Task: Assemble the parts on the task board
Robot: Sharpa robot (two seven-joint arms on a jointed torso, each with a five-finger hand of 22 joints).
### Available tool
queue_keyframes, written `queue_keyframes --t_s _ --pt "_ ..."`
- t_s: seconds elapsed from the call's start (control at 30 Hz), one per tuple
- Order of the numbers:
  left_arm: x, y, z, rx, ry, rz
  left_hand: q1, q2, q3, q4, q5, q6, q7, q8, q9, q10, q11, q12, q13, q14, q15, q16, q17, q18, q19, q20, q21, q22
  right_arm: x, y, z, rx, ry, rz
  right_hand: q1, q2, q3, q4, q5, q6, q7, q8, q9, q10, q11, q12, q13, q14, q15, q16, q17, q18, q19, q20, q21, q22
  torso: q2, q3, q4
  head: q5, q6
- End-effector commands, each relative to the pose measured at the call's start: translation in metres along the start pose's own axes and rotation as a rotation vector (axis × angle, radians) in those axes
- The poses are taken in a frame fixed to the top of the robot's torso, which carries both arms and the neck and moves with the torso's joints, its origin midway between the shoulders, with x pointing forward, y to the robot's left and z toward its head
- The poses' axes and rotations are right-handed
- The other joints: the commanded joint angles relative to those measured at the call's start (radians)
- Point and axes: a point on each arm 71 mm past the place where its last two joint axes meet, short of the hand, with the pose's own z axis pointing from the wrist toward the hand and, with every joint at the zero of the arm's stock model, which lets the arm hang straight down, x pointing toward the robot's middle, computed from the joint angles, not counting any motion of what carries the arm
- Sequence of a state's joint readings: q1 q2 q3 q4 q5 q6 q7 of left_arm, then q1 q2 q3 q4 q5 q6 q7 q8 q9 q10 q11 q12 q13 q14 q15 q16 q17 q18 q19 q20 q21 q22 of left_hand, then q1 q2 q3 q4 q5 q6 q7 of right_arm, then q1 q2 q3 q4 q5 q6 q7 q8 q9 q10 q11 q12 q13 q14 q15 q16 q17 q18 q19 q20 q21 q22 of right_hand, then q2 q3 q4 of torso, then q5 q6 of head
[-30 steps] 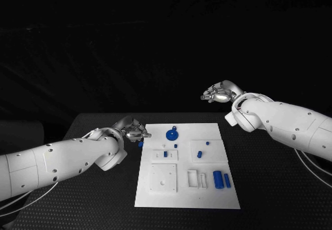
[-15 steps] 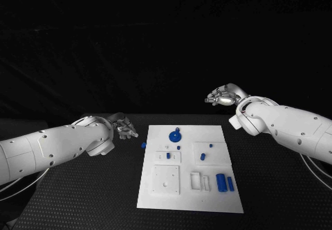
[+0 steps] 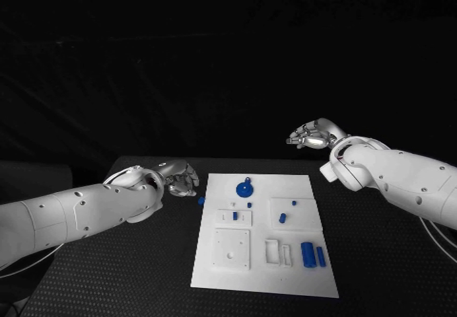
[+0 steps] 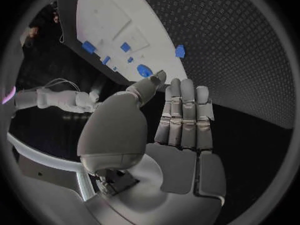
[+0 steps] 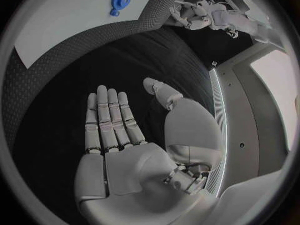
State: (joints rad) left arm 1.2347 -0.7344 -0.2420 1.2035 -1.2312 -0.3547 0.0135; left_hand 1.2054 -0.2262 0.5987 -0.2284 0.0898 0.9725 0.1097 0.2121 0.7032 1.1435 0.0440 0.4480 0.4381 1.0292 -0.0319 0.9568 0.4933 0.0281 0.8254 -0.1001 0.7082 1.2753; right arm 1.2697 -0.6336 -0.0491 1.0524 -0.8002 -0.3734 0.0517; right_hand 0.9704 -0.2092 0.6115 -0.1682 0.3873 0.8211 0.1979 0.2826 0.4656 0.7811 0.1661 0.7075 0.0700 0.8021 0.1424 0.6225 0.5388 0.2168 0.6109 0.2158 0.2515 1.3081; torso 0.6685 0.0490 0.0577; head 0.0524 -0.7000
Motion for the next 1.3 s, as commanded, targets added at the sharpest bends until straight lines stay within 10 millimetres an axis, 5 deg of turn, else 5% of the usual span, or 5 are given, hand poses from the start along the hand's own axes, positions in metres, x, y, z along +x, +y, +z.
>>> queue_keyframes --t_s 0.03,0.57,0.9,1.3 --pt "0.006 -0.011 -0.001 0.185 -0.059 0.141 0.009 -0.007 -0.002 -0.001 -0.006 -0.010 -0.013 -0.009 -0.007 -0.010 0.005 -0.011 -0.006 0.001 0.010 -0.007 0.004 -0.005 -0.001 -0.020 -0.009 0.003 0.001 0.000 0.000 -0.009 0.013 0.000 -0.009 0.004 -0.002 0.006 0.006 -0.006 0.002 0.004 -0.001 0.008 -0.001 -0.004 -0.001 -0.005 0.003 -0.005 -0.002 -0.002 0.003 0.006 -0.004 0.013 0.001 -0.0001 0.0010 0.000 0.000" --pt "0.046 0.000 0.002 0.196 -0.018 0.211 0.023 -0.016 -0.004 0.012 -0.019 -0.042 0.002 -0.037 -0.045 -0.043 0.018 -0.071 -0.039 0.003 0.012 -0.018 0.018 -0.005 -0.001 -0.017 -0.026 0.019 0.003 -0.002 -0.001 -0.007 0.017 0.001 -0.009 0.005 -0.002 0.006 0.006 -0.006 0.002 0.004 -0.001 0.008 -0.001 -0.005 -0.001 -0.004 0.002 -0.005 -0.002 -0.002 0.003 0.006 -0.005 0.014 0.001 -0.0001 -0.0015 0.004 -0.001" --pt "0.049 0.004 0.012 0.146 0.003 0.234 0.030 -0.024 -0.003 0.028 -0.022 -0.102 0.019 -0.073 -0.081 -0.033 0.021 -0.097 -0.053 0.008 0.009 -0.014 0.033 -0.006 0.007 -0.020 -0.034 0.030 0.005 -0.001 -0.001 -0.008 0.022 0.003 -0.009 0.006 -0.003 0.006 0.006 -0.006 0.002 0.003 -0.001 0.008 -0.001 -0.005 -0.001 -0.004 0.002 -0.005 -0.002 -0.002 0.003 0.006 -0.005 0.014 0.000 0.0008 -0.0013 0.003 -0.002" --pt "0.051 0.008 0.017 0.107 0.020 0.249 0.030 -0.009 -0.003 0.044 -0.021 -0.092 0.034 -0.066 -0.087 -0.019 0.020 -0.100 -0.054 0.014 0.005 -0.007 0.044 -0.007 0.014 -0.023 -0.037 0.037 0.007 -0.001 -0.001 -0.009 0.025 0.004 -0.010 0.006 -0.003 0.006 0.006 -0.006 0.002 0.004 -0.002 0.008 -0.001 -0.005 -0.001 -0.004 0.002 -0.005 -0.002 -0.002 0.004 0.006 -0.006 0.014 0.001 0.0013 -0.0011 0.000 -0.004"
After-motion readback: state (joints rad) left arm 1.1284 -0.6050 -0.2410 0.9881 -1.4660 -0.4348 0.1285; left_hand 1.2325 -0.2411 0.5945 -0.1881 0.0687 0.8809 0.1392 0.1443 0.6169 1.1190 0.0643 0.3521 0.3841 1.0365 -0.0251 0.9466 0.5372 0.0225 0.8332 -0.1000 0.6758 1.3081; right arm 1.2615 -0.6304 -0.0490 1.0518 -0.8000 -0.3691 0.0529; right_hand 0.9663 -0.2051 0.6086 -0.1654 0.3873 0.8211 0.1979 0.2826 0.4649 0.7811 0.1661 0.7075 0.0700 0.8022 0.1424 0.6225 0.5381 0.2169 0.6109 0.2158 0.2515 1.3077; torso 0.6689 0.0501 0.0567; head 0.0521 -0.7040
